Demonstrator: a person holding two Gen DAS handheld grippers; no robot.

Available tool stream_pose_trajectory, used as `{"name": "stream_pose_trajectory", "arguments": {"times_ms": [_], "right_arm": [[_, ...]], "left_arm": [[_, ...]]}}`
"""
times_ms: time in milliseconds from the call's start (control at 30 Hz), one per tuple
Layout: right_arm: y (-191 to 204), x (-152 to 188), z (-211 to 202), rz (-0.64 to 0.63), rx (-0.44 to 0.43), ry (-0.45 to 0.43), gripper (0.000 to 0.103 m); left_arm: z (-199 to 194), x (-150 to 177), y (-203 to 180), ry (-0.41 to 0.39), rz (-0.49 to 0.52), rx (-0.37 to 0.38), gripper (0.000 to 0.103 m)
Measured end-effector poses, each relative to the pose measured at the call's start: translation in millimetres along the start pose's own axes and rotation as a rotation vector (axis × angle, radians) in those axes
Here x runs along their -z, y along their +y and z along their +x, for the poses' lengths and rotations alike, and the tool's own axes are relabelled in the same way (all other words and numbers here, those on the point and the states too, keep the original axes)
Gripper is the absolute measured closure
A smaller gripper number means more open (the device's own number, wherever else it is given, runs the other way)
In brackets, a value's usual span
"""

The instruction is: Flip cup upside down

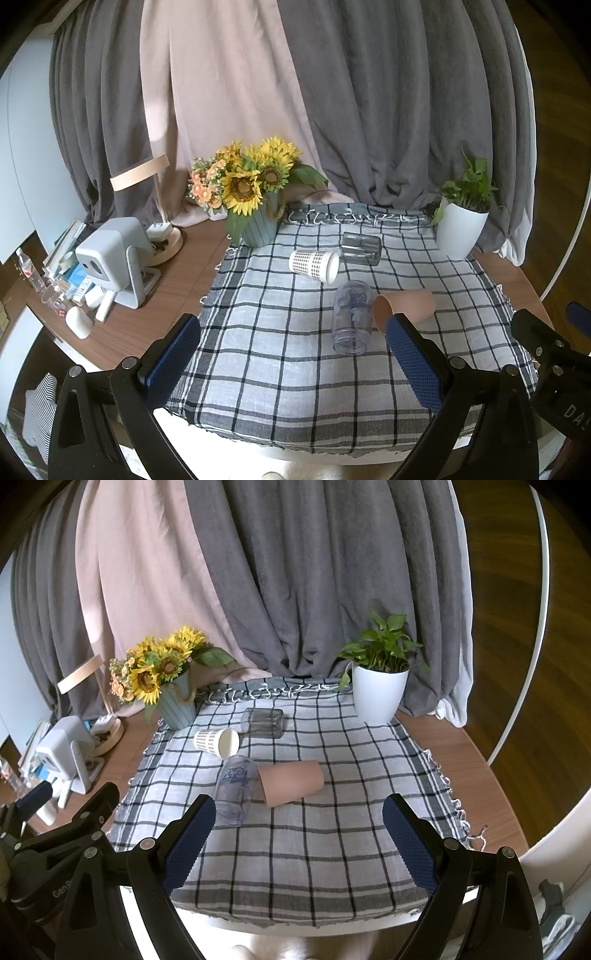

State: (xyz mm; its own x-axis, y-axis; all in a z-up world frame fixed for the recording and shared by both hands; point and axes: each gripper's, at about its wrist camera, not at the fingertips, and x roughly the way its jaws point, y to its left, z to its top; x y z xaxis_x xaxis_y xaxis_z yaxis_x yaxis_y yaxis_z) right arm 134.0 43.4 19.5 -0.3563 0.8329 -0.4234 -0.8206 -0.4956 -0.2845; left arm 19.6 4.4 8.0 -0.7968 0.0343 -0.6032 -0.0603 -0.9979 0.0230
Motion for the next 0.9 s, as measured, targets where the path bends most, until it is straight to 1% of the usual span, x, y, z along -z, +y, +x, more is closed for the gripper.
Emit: {"name": "stream_pose_trajectory", "arguments": {"times_ms": [167,900], "right_arm": [[0.2,-0.2,0.0,0.001,0.002,0.000,0.011],[1.3,-0.5,-2.1,-0.001,0.001,-0.006,0.011]], "left_arm": [[-1.4,0.6,-0.3,-0.002,0.000,0.015,0.001],[-3.6,3.5,-1.4,-0.009,0.003,0.031,0.001]]}}
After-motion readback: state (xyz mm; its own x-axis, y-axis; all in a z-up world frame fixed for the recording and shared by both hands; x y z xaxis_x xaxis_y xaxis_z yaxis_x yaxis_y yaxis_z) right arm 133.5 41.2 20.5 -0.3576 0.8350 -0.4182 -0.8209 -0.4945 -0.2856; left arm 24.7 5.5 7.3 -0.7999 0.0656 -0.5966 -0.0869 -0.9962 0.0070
